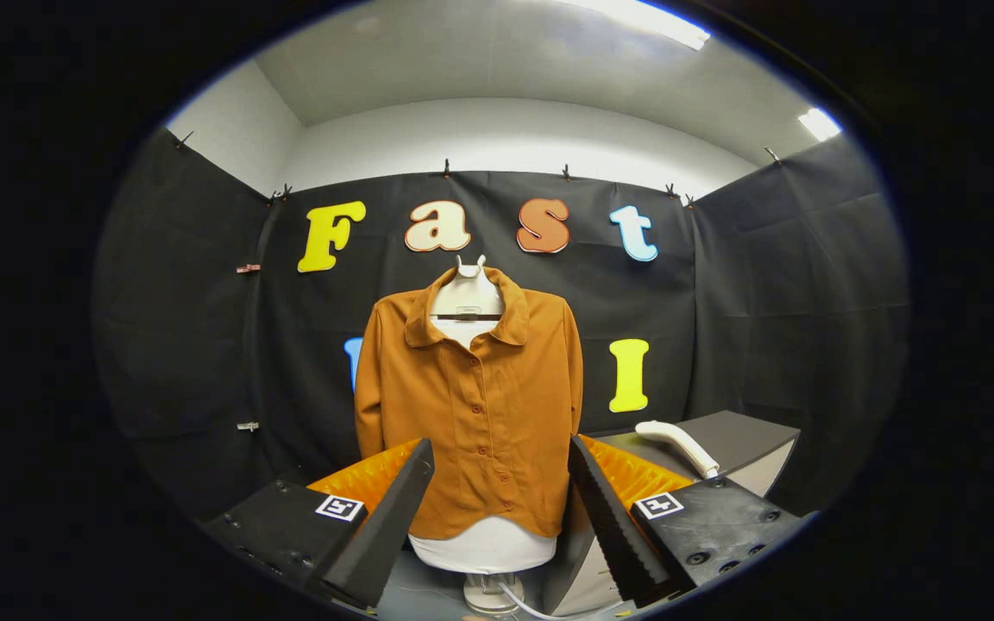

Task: Iron the clothes twice with a garment steamer, once on the left side and once on the right side.

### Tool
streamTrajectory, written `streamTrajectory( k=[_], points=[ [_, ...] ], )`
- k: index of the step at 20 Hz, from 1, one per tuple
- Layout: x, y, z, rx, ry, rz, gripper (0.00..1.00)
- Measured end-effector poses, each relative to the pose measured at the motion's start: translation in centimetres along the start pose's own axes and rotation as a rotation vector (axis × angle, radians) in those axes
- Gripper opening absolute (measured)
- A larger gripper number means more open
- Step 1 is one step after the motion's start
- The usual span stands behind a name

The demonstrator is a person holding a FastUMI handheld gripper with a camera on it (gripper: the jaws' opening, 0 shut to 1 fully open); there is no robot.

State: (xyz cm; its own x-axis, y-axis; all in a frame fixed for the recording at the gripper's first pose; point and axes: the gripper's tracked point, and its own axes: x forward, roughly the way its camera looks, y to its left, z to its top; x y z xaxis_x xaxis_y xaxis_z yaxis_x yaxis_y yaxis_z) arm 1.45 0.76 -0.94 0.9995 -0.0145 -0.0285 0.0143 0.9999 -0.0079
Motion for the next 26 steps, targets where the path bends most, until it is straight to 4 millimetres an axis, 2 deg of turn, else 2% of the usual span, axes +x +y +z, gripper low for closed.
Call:
streamTrajectory(
  k=[5,11,15,19,26],
  points=[
    [0.3,-1.0,-0.3,0.004,0.005,-0.053,0.98],
    [1.9,-4.4,-0.6,0.007,0.012,-0.121,0.98],
    [5.1,-8.3,-1.2,0.028,0.028,-0.159,0.98],
    [9.9,-12.6,-1.3,0.05,0.033,-0.168,0.98],
    [17.2,-21.7,-1.5,0.036,0.047,-0.207,0.98]
  ],
)
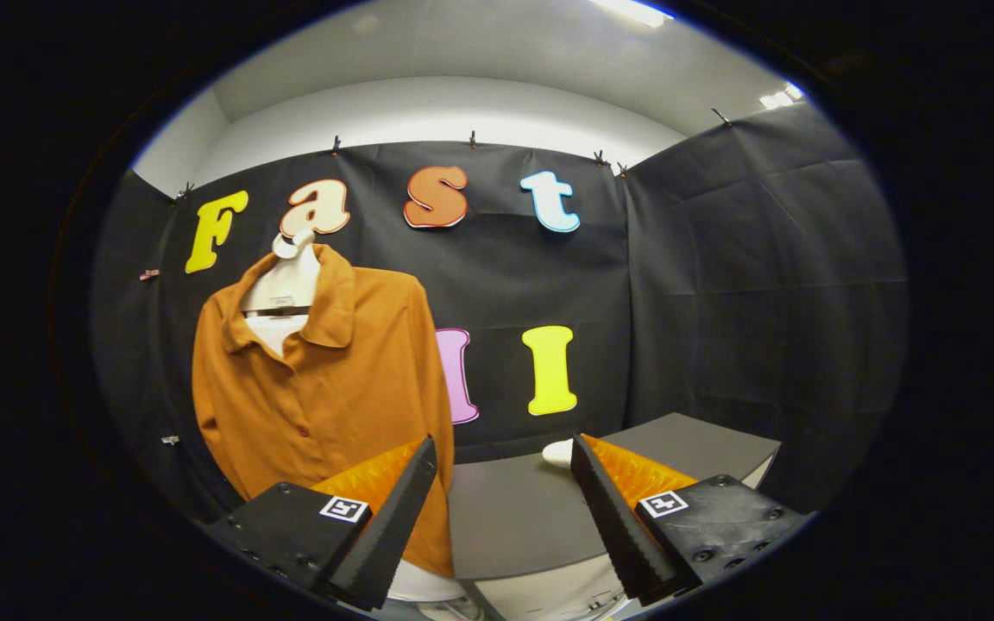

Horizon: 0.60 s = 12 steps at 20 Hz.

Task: Iron the clothes twice with a garment steamer, once on the left side and once on the right side.

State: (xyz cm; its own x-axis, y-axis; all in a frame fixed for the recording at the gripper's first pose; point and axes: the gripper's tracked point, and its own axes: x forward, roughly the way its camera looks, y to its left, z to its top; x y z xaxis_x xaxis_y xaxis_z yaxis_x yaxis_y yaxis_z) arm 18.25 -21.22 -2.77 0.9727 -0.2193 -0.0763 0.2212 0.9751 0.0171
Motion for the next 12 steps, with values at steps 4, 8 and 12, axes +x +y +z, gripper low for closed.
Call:
streamTrajectory(
  k=[4,8,12],
  points=[
    [4.0,-4.1,-2.0,0.0,0.06,-0.035,0.98],
    [7.7,-7.2,-5.6,0.008,0.17,-0.057,0.98],
    [10.5,-9.5,-9.6,-0.009,0.292,-0.074,0.99]
  ],
)
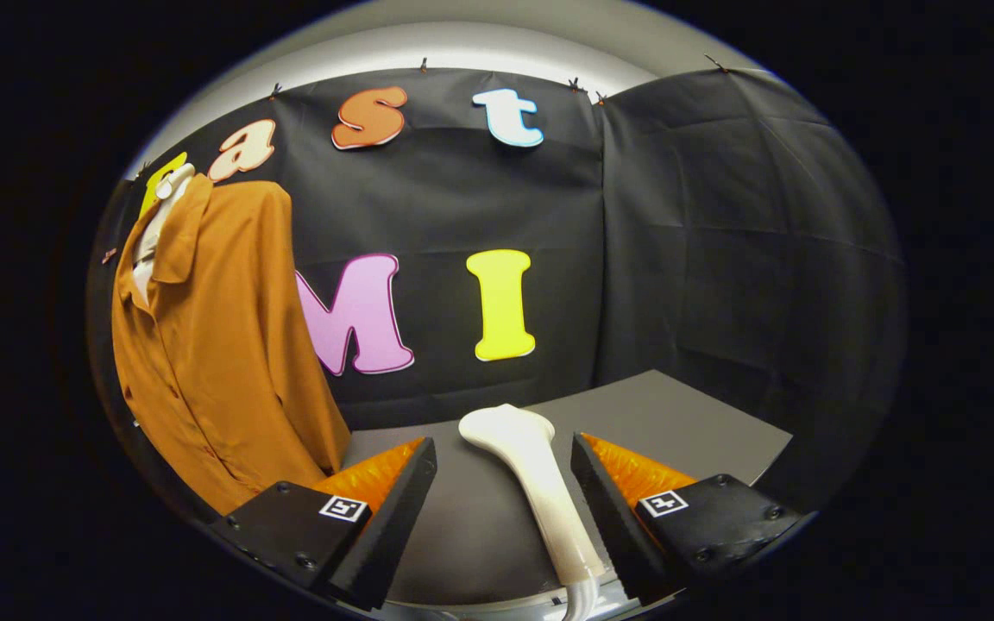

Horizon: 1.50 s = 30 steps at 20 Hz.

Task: Iron the clothes twice with a garment steamer, once on the left side and once on the right side.

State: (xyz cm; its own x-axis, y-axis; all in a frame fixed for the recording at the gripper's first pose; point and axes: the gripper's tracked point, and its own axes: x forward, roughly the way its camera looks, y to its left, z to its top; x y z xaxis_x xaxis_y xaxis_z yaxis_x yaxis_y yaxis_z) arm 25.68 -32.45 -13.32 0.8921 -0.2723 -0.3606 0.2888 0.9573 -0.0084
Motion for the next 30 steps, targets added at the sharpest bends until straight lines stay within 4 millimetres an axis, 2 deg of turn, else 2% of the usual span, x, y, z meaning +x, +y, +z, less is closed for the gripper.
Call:
streamTrajectory(
  k=[5,12,13,16,20,21,22,23,30],
  points=[
    [3.4,-1.6,-3.0,0.006,0.114,0.005,0.99],
    [6.1,-2.8,-6.4,-0.05,0.253,-0.004,0.98],
    [6.0,-2.9,-7.1,-0.048,0.27,-0.001,0.96],
    [6.5,-2.9,-7.5,-0.046,0.299,-0.003,0.89],
    [7.0,-3.1,-9.0,-0.057,0.346,-0.002,0.63],
    [6.6,-3.1,-8.7,-0.06,0.352,0.0,0.55],
    [6.5,-3.0,-8.3,-0.065,0.348,0.0,0.56],
    [6.7,-3.0,-8.7,-0.067,0.348,0.002,0.51],
    [6.2,-3.0,-7.7,-0.054,0.324,0.02,0.5]
  ],
)
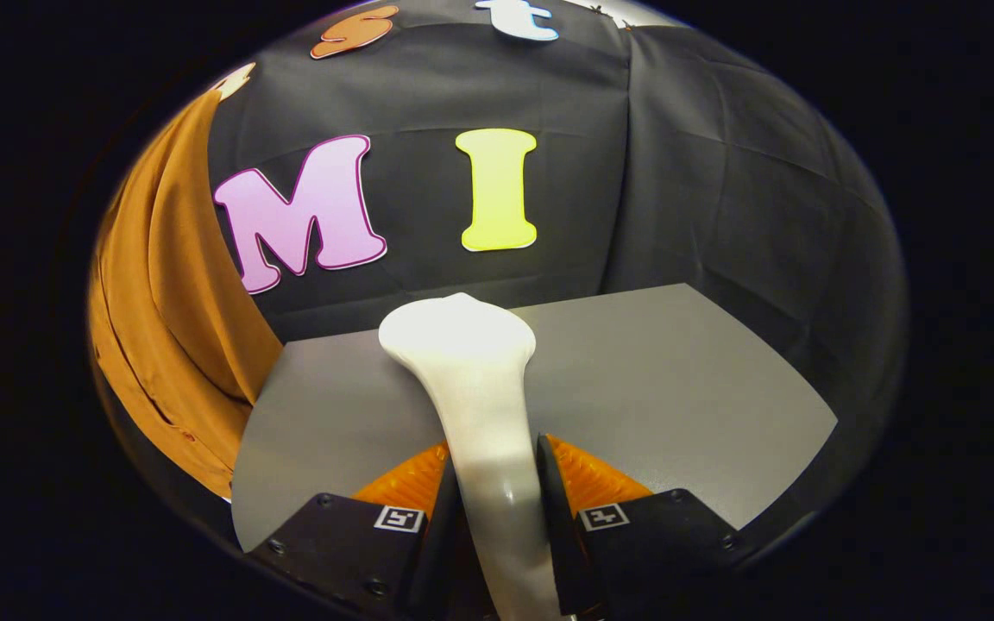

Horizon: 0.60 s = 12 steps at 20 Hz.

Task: Iron the clothes twice with a garment steamer, once on the left side and once on the right side.

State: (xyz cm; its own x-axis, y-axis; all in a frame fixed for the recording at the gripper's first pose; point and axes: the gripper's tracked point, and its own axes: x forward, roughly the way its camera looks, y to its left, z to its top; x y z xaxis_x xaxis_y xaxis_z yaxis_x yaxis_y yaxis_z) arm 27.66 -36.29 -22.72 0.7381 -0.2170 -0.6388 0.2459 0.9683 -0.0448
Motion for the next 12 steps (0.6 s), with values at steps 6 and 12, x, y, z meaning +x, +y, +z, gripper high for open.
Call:
streamTrajectory(
  k=[6,12],
  points=[
    [-3.7,0.1,2.5,0.006,-0.095,-0.014,0.5],
    [-9.0,1.1,4.1,0.0,-0.199,-0.055,0.5]
  ],
)
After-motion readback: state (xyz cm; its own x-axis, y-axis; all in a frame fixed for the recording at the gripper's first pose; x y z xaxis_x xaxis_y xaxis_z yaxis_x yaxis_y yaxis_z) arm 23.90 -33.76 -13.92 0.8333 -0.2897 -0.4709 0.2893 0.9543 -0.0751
